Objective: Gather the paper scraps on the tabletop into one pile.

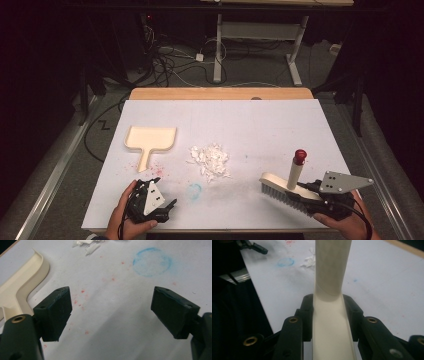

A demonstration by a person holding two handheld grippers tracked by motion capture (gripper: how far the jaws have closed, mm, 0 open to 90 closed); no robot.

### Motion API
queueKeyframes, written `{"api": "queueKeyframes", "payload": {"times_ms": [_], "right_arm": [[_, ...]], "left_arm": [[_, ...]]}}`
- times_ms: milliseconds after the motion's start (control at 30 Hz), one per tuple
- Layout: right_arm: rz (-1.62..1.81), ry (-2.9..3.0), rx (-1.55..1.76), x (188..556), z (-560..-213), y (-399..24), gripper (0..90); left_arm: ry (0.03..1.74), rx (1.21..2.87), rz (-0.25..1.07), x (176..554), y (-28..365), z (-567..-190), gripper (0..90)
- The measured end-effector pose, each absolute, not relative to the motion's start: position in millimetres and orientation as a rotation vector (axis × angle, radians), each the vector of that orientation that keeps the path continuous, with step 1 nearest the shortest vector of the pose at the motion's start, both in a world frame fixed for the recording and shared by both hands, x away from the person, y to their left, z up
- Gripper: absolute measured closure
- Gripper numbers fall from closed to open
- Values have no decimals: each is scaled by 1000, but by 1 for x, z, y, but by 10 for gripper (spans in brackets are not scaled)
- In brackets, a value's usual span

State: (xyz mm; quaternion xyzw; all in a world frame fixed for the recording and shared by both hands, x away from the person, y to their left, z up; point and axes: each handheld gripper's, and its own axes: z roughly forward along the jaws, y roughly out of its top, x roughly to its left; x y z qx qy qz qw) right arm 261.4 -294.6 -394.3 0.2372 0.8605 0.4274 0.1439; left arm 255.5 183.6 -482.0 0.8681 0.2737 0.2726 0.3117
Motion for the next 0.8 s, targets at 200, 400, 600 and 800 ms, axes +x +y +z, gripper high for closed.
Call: {"api": "queueKeyframes", "payload": {"times_ms": [200,400,600,800], "right_arm": [[1243,2542,720,270,-401,-303,681],[1196,2644,744,295,-409,-305,678],[1098,2624,762,320,-405,-306,644],[1003,2652,758,342,-407,-302,585]], "left_arm": [[716,2295,722,256,182,-482,165],[715,2304,710,258,182,-483,165],[715,2307,703,257,181,-484,165],[713,2317,697,258,180,-484,165]]}}
